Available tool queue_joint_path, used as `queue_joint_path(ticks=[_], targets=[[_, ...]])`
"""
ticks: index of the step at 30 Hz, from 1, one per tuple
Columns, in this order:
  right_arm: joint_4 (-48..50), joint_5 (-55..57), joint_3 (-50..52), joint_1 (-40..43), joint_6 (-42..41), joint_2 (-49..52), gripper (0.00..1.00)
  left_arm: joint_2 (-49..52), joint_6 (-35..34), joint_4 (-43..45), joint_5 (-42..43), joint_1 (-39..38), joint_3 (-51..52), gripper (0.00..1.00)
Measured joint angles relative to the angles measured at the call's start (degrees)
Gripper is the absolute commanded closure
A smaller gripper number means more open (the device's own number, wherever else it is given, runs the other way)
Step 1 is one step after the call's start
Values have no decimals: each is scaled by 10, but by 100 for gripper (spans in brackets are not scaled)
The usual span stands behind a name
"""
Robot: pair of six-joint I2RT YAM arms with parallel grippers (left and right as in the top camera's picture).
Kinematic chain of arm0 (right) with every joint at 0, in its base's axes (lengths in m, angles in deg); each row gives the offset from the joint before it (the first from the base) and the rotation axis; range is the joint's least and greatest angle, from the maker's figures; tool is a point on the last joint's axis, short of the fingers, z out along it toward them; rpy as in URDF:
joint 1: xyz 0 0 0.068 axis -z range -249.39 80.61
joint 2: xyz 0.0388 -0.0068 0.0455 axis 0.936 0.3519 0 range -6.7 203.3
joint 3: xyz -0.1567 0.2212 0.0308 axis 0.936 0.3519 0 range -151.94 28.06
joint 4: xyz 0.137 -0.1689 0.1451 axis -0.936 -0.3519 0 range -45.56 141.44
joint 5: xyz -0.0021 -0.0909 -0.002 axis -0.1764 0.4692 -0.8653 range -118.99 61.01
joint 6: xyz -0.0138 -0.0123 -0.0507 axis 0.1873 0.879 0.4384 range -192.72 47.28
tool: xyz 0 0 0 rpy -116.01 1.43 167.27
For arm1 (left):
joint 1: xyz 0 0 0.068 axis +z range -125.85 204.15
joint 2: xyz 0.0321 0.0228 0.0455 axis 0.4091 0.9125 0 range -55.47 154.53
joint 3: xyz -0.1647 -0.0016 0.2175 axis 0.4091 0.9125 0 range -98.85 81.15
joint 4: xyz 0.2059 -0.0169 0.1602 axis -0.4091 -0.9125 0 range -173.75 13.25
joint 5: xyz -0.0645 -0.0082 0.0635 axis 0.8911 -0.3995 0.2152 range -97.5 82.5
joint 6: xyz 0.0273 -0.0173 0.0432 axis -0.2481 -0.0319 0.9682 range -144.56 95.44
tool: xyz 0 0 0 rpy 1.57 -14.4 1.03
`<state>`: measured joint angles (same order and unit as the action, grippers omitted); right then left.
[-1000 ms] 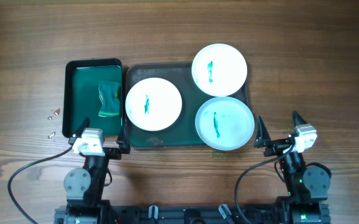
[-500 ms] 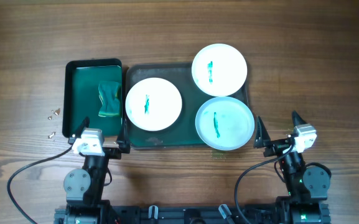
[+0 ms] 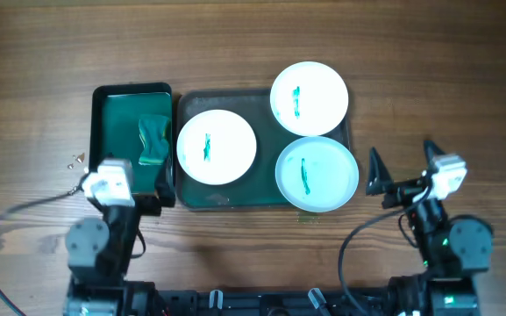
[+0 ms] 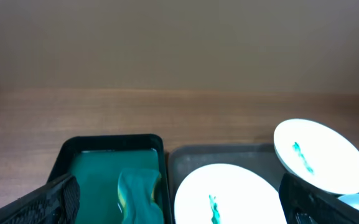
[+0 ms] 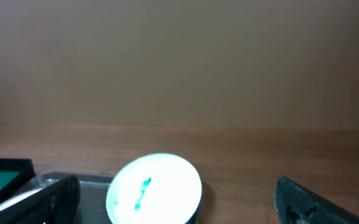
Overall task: Clean dirty plates on tray and stack at the side
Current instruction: 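Move left gripper to sponge and right gripper to front-left plate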
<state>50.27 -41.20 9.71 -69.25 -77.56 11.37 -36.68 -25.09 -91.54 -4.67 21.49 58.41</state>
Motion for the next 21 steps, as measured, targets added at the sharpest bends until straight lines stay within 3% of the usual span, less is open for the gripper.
queue_joint_path(ticks=[8, 16, 21], targets=[[-175, -52, -218, 0, 2, 235, 0, 268, -1, -200, 0, 0, -286, 0], [-425, -118, -455, 0, 23, 464, 0, 533, -8, -481, 3, 0, -573, 0], [-475, -129, -526, 0, 28, 544, 0, 631, -28, -519, 42, 0, -651, 0]])
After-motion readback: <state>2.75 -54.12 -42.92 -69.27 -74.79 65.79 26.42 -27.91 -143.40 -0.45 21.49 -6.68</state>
